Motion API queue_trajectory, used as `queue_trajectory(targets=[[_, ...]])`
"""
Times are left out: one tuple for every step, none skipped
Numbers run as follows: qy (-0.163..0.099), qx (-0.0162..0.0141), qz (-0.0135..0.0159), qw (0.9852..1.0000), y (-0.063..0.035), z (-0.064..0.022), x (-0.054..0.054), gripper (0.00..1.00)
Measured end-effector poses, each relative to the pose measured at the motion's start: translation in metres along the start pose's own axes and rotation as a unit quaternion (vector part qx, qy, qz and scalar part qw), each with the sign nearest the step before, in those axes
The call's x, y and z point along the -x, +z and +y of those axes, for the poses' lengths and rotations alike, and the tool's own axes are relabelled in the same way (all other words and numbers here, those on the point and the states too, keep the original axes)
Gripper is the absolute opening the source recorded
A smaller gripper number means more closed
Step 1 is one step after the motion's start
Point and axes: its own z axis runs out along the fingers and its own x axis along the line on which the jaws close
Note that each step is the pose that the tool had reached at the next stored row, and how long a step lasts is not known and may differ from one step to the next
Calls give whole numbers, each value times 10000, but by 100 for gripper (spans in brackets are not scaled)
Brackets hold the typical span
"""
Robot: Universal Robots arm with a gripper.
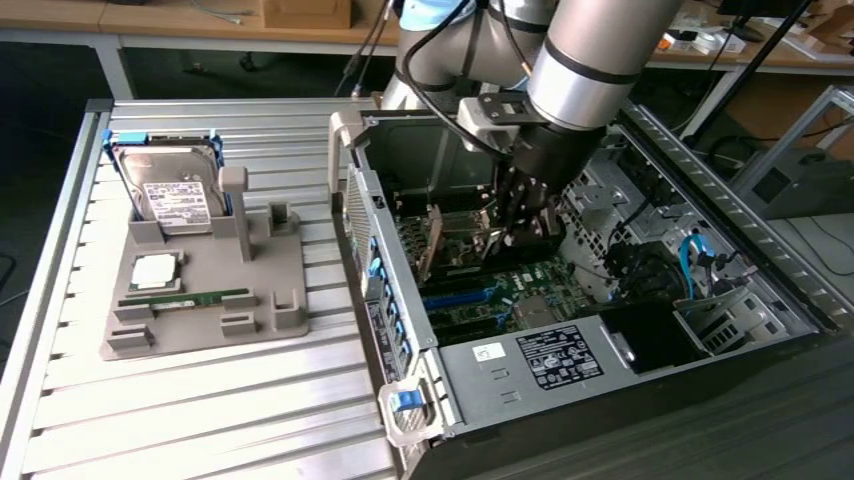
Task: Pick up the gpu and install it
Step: 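Insert the gpu into the slot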
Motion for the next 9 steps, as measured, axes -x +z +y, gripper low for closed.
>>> queue_trajectory(targets=[[0,0,0,10000,18,3,-1,27],[0,0,0,10000,36,7,-1,27],[0,0,-1,10000,54,13,-2,27],[0,0,0,10000,70,25,-3,27],[0,0,0,10000,83,38,-5,27],[-1,0,1,10000,93,51,-8,27],[-3,0,1,10000,105,62,-14,27],[-5,1,1,10000,115,70,-21,27],[-6,1,1,10000,123,77,-30,27]])
